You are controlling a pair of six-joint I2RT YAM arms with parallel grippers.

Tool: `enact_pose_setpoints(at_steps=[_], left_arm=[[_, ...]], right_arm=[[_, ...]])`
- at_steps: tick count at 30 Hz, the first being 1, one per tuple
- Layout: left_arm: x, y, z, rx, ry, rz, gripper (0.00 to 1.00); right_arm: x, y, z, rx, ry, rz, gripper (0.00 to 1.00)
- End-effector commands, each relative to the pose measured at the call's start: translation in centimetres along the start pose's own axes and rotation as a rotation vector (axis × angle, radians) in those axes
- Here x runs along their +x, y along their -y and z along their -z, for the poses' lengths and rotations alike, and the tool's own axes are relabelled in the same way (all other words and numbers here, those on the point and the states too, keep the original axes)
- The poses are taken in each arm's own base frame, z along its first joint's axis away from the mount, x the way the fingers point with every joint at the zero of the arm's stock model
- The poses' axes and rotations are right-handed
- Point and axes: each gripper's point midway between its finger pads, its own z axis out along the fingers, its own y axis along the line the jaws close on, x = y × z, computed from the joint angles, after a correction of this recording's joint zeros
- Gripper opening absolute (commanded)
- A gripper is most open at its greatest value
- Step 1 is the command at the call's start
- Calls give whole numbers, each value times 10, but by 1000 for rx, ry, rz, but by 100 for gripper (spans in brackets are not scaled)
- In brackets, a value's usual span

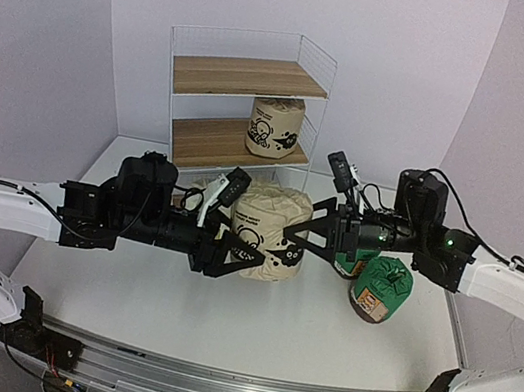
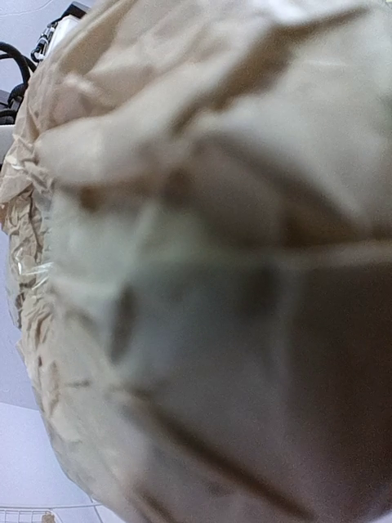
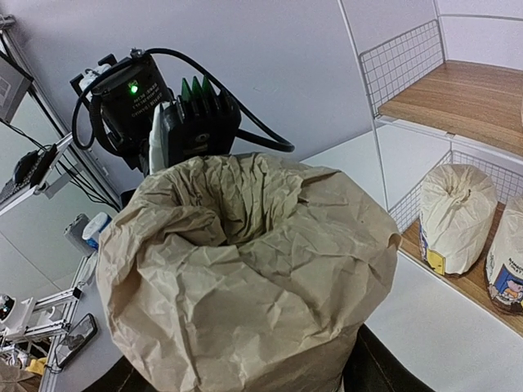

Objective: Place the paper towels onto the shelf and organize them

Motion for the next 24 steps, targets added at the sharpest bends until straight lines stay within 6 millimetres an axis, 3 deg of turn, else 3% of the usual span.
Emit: enact_pose_setpoints(at_steps=[1,6,9,15,19,24], left_arm=[[-46,30,17,84,155,-80,69],[-48,25,23,50,166,-76,87],[-50,24,27,32,174,-76,98],[-49,-2,43,-131,177,-31,100],[-46,-33,72,-333,192,33,100],[-39,-47,108,-447,216,98,100]], right_arm=[[-20,-18,-1,-45,39,-1,31],[-36,-12,3,26,91,-14,0],[-45,-10,6,56,118,-7,0],[-64,-2,13,136,179,0,0],[-75,7,20,215,220,25,0],[-93,17,15,259,247,49,0]])
